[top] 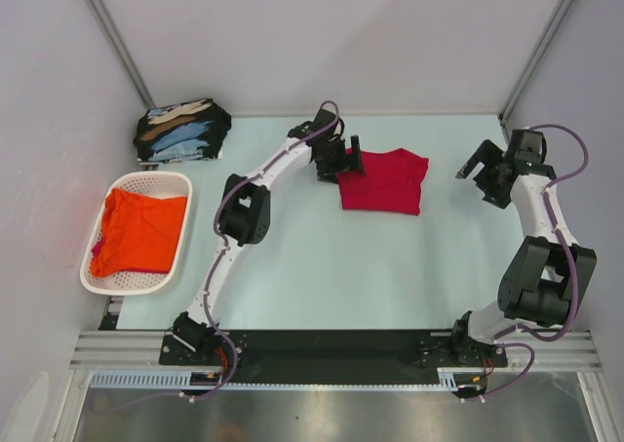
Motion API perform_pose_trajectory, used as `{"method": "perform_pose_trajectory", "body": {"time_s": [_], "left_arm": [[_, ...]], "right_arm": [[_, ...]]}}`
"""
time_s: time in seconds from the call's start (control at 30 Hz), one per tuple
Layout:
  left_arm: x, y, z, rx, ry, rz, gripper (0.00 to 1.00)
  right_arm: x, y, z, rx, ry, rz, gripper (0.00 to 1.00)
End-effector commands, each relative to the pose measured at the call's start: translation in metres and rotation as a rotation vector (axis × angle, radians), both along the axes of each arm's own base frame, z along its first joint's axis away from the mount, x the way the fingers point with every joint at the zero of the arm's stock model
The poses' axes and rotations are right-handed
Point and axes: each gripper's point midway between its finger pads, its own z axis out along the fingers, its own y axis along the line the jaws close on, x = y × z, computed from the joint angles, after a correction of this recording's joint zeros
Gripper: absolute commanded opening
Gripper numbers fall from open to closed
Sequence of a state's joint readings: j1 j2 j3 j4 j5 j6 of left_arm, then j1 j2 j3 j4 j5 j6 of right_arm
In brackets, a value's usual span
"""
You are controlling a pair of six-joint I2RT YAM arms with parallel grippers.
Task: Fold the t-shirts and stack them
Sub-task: Smooth out wrinkles on the folded tshirt
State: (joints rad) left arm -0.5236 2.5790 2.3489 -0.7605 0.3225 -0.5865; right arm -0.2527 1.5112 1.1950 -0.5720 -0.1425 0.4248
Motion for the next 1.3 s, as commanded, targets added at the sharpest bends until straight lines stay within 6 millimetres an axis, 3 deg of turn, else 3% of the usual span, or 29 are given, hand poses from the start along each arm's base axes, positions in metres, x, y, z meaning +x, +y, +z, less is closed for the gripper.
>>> {"method": "perform_pose_trajectory", "body": {"time_s": [0.0,0.07,0.13,0.17,0.2,0.27,0.3,0.37,0.43,0.47,0.5,0.53,0.57,0.6,0.63,0.67,0.7,0.73,0.77,0.8,0.9,0.97,1.1,1.17,1.27], "left_arm": [[-0.021,-0.031,-0.030,-0.028,0.087,-0.016,1.00],[-0.023,-0.030,-0.033,-0.017,0.094,-0.007,1.00],[-0.022,-0.012,-0.038,0.039,0.095,0.029,1.00],[-0.015,-0.004,-0.021,0.045,0.051,0.055,1.00],[-0.013,0.017,-0.026,0.056,0.068,0.087,1.00],[0.005,0.032,-0.006,0.021,-0.001,0.114,1.00],[0.020,0.052,0.022,0.007,-0.056,0.153,1.00],[0.038,0.076,0.055,0.016,-0.149,0.173,1.00],[0.061,0.109,0.108,0.002,-0.263,0.229,1.00],[0.066,0.120,0.126,-0.001,-0.300,0.246,1.00],[0.075,0.142,0.160,0.001,-0.372,0.289,1.00],[0.076,0.155,0.174,0.014,-0.393,0.311,1.00],[0.078,0.168,0.187,0.030,-0.421,0.338,1.00],[0.083,0.194,0.204,0.070,-0.468,0.391,1.00],[0.079,0.209,0.232,0.085,-0.527,0.421,1.00],[0.078,0.228,0.246,0.112,-0.560,0.455,1.00],[0.077,0.242,0.257,0.163,-0.602,0.466,1.00],[0.073,0.261,0.276,0.214,-0.651,0.514,1.00],[0.070,0.270,0.280,0.241,-0.661,0.524,1.00],[0.069,0.286,0.278,0.255,-0.644,0.558,1.00],[0.063,0.310,0.249,0.291,-0.534,0.598,1.00],[0.056,0.315,0.200,0.342,-0.383,0.583,1.00],[0.032,0.312,0.115,0.373,-0.115,0.566,1.00],[0.020,0.323,0.086,0.450,-0.053,0.592,1.00],[0.011,0.345,0.068,0.590,-0.021,0.584,1.00]], "right_arm": [[0.010,-0.006,0.024,-0.010,-0.055,0.024,1.00],[0.011,-0.006,0.023,0.001,-0.051,0.024,1.00],[0.013,-0.001,0.023,0.029,-0.057,0.034,1.00],[0.017,0.002,0.025,0.041,-0.075,0.045,1.00],[0.019,0.008,0.027,0.072,-0.091,0.069,0.99],[0.028,0.016,0.031,0.115,-0.127,0.090,1.00],[0.032,0.025,0.036,0.153,-0.151,0.121,1.00],[0.044,0.039,0.042,0.186,-0.188,0.160,1.00],[0.057,0.061,0.057,0.210,-0.235,0.231,1.00],[0.065,0.084,0.056,0.224,-0.242,0.286,1.00],[0.070,0.099,0.062,0.245,-0.256,0.319,1.00],[0.080,0.112,0.071,0.256,-0.278,0.350,1.00],[0.090,0.129,0.064,0.277,-0.267,0.383,1.00],[0.093,0.157,0.062,0.316,-0.253,0.436,0.99],[0.102,0.179,0.075,0.328,-0.281,0.482,0.98],[0.107,0.195,0.076,0.342,-0.285,0.512,0.98],[0.109,0.227,0.055,0.383,-0.228,0.561,0.98],[0.113,0.242,0.056,0.400,-0.230,0.588,0.97],[0.122,0.257,0.064,0.413,-0.251,0.618,0.97],[0.121,0.285,0.048,0.436,-0.211,0.671,0.96],[0.128,0.310,0.047,0.449,-0.202,0.709,0.95],[0.127,0.317,0.047,0.463,-0.211,0.710,0.95],[0.124,0.305,0.040,0.450,-0.199,0.696,0.95],[0.123,0.291,0.043,0.445,-0.204,0.682,0.95],[0.119,0.268,0.040,0.432,-0.197,0.654,0.95]]}}
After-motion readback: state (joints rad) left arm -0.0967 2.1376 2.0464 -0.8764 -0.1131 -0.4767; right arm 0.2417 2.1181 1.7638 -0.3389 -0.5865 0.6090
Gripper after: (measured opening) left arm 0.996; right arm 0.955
